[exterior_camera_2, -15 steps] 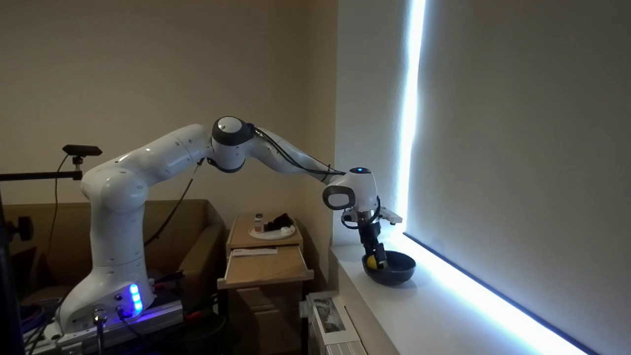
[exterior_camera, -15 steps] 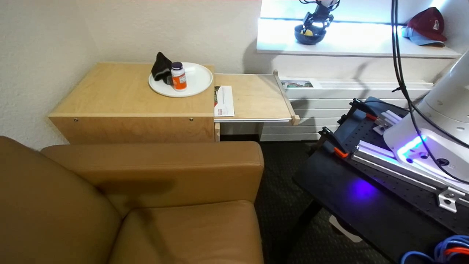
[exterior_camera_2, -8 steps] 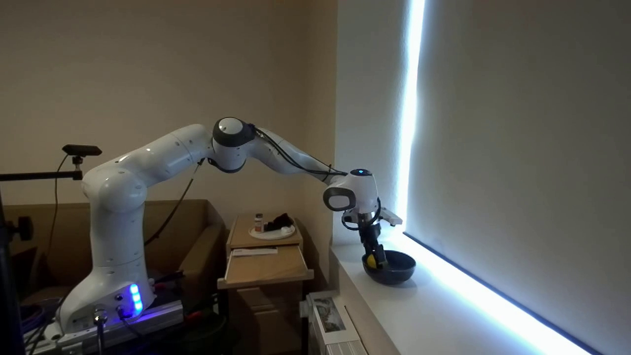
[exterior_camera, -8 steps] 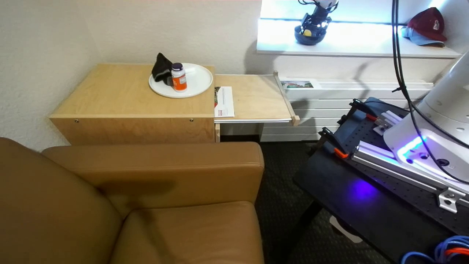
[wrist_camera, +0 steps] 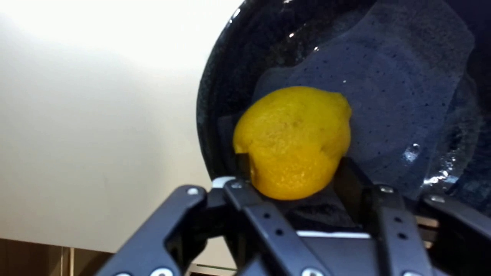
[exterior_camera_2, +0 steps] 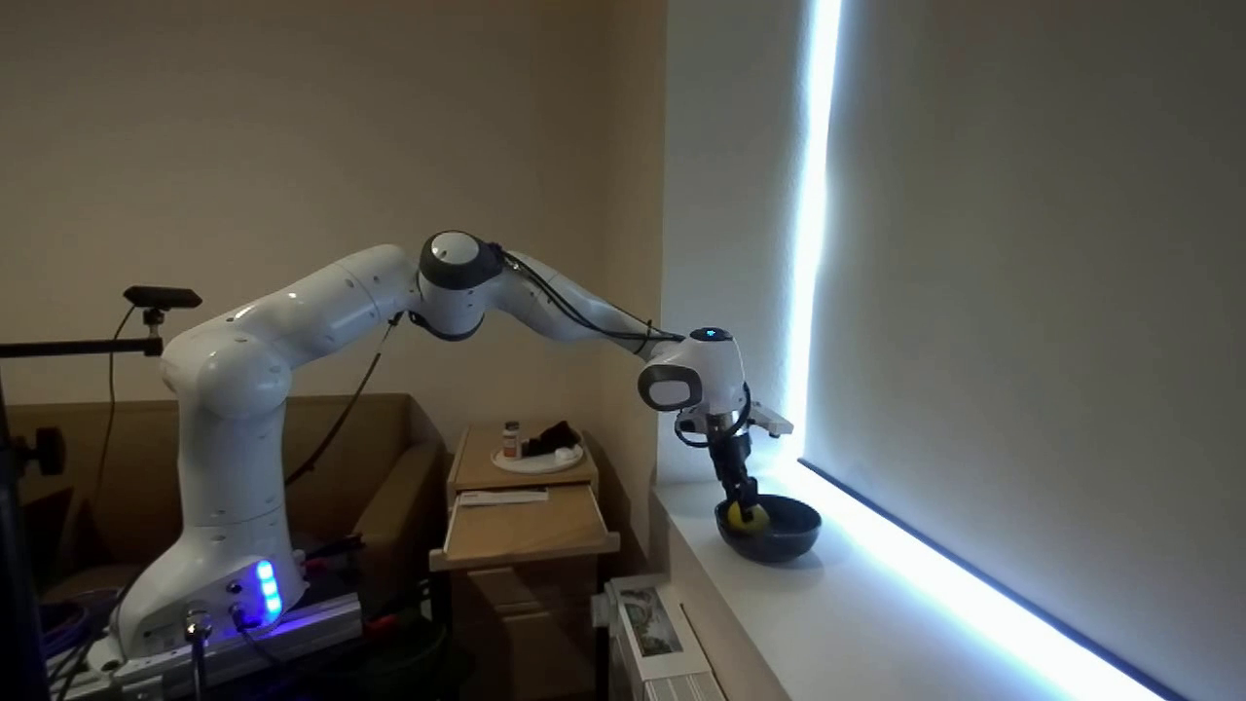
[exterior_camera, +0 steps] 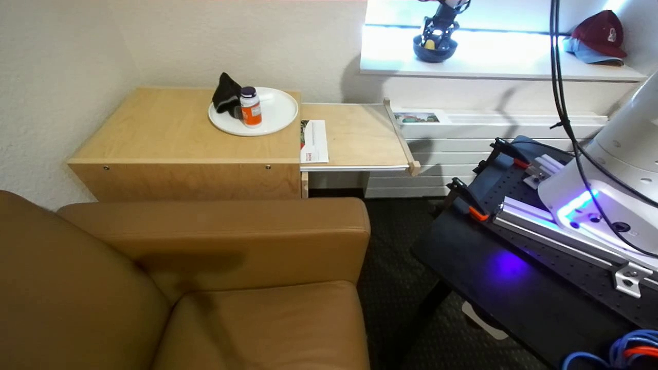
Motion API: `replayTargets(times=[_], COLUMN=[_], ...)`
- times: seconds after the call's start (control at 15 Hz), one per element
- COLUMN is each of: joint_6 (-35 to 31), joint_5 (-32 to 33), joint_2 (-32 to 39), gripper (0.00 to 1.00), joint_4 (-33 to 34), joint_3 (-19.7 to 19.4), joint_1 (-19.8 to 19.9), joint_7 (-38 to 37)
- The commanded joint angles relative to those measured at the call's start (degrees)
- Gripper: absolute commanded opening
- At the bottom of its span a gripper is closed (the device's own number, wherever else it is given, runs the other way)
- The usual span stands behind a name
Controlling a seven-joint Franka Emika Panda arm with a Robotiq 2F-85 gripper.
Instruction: Put the black sock on the white plate, put the white bar of soap on the plate, pick up the lemon from the bowl on the windowsill and put it on the plate
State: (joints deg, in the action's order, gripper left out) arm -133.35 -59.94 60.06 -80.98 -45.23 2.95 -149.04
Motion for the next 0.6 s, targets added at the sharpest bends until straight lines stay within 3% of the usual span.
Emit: replayTargets(times=[0.0,0.07,0.2,0.27,0.4,0.53], joint_6=[-1.2,-1.1,-0.5,0.5,0.3,0.5], joint_5=[-1.2,-1.2,-0.8,-1.2,-1.0,-1.9], joint_2=[0.9,0.8,0.9,1.4,1.4,1.8], gripper=[0.3,0.26,0.28,0.71,0.75,0.89], joint_4=[0.2,0.1,0.2,-0.2,0.1,-0.2], joint_3=[0.7,0.6,0.4,-0.9,-0.2,-0.7], joint_1=[0.8,0.9,0.9,0.1,0.5,0.3], joint_7=[0.3,0.3,0.0,0.0,0.0,0.0])
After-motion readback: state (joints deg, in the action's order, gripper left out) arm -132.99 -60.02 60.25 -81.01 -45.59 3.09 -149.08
